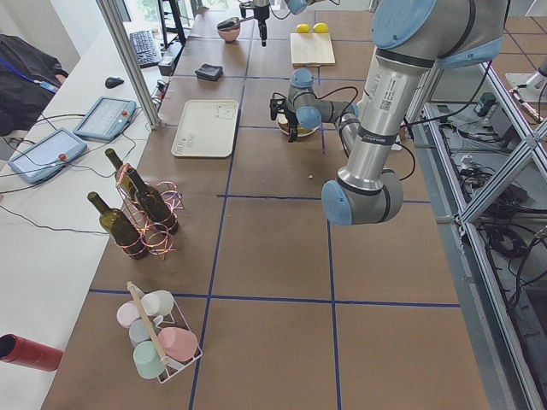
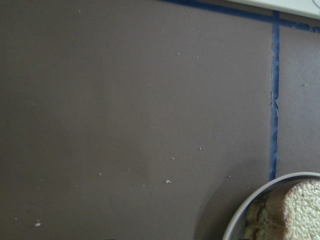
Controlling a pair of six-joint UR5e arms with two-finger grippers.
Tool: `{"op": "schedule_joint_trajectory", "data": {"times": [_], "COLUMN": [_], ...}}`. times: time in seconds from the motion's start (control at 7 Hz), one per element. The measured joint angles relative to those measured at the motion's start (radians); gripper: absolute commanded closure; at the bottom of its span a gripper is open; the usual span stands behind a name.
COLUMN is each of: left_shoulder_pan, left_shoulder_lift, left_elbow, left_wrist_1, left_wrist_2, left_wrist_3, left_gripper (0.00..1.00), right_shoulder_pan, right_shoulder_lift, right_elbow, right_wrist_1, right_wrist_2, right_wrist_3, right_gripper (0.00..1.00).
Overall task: Make sandwich and place on tray
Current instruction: 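Move the left gripper to the plate rim while the right arm withdraws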
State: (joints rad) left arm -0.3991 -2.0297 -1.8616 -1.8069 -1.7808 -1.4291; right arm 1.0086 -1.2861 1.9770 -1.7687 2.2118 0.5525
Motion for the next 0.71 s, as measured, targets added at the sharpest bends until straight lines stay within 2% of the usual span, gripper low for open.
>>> {"op": "schedule_joint_trajectory", "data": {"times": [0.29, 0.71], "left_shoulder_pan": [0.046, 0.073], "left_shoulder_lift": [-0.013, -0.037], "left_elbow": [0.043, 0.108], "left_wrist_1": [-0.047, -0.105], "left_wrist_2": [0.008, 0.009], "left_wrist_3": [-0.043, -0.058], "left_gripper": [0.44, 0.7], "right_shoulder_pan": [0.037, 0.045], "right_shoulder_lift": [-0.019, -0.022], "right_elbow": [-0.002, -0.01], "right_wrist_1": [0.002, 0.004], "right_wrist_2": [0.034, 0.035], "right_wrist_3": [-0.013, -0.012], "right_gripper": [0.0, 0.0]}}
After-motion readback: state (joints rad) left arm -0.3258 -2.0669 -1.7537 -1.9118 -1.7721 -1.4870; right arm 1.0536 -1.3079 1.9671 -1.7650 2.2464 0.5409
